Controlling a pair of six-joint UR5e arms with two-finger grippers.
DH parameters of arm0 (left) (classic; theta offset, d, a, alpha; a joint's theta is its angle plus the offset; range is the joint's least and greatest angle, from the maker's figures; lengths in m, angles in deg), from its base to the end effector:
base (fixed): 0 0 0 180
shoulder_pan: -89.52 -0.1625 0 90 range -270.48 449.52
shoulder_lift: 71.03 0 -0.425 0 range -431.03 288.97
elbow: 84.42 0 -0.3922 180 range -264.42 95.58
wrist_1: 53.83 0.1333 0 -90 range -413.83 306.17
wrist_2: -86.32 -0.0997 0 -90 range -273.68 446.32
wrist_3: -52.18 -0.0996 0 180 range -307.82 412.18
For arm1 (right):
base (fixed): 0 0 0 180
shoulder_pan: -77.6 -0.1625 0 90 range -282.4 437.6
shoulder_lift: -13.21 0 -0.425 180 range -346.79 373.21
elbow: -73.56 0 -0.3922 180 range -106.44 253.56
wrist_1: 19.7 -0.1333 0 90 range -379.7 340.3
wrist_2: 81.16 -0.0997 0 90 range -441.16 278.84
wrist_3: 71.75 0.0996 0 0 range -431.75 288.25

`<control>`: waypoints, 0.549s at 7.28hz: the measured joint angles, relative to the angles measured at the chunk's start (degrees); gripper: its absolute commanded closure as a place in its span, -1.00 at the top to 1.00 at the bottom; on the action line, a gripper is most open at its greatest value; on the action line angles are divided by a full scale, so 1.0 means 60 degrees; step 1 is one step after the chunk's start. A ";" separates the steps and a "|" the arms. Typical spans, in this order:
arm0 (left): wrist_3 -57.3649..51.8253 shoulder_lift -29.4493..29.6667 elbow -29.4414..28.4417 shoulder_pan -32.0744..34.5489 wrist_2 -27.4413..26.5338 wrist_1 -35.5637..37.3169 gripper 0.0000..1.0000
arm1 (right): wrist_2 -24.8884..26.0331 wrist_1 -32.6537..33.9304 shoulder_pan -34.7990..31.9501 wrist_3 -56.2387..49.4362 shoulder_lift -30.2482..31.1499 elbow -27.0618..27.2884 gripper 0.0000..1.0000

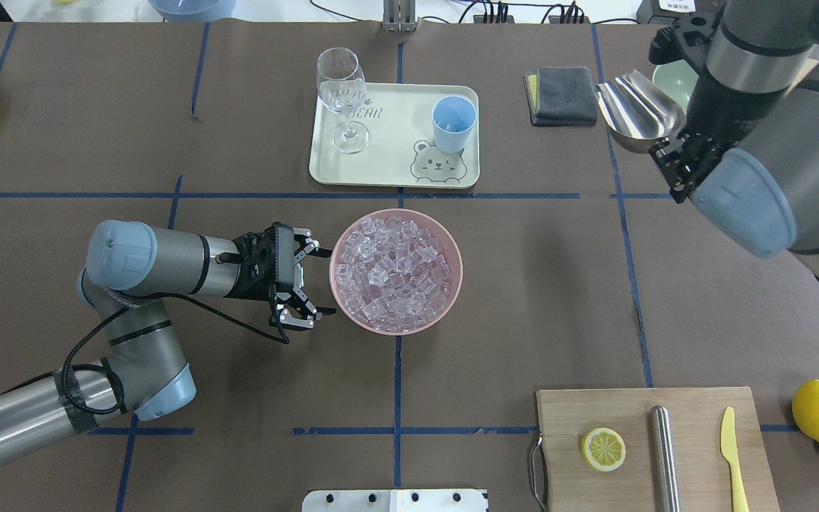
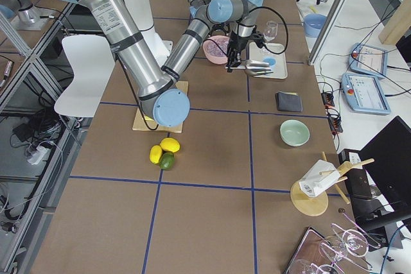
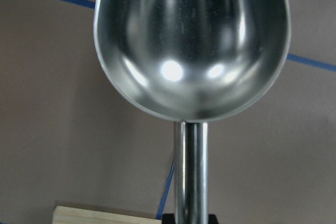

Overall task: Put ice in cup with scoop
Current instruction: 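Lower the scoop back onto the table near its starting spot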

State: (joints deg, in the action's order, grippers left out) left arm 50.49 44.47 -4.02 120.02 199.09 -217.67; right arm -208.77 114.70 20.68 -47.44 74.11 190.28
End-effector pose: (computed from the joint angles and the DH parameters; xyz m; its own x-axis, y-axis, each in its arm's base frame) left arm 0.5141 -0.4128 0.3394 0.1343 0.9905 0.0277 -0.0079 -0.0269 0.9996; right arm -0.2342 -0.4924 0.2670 0.7651 -0.1482 0.6267 0.2415 0.9682 -0.0658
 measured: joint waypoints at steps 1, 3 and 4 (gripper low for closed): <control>0.0019 -0.0001 0.0008 -0.0002 0.0000 -0.0007 1.00 | -0.0249 -0.0020 -0.0012 0.1155 0.0446 0.0492 -1.00; 0.0051 0.0004 0.0030 -0.0004 -0.0003 -0.0012 1.00 | -0.0507 -0.0281 -0.0015 0.2089 0.1280 0.1088 -1.00; 0.0052 0.0003 0.0034 -0.0002 -0.0009 -0.0010 1.00 | -0.0713 -0.0984 -0.0011 0.2248 0.1992 0.1195 -1.00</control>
State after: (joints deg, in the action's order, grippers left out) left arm 50.80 44.48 -3.81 120.01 199.03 -217.73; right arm -213.05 108.80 20.61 -33.96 86.06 197.45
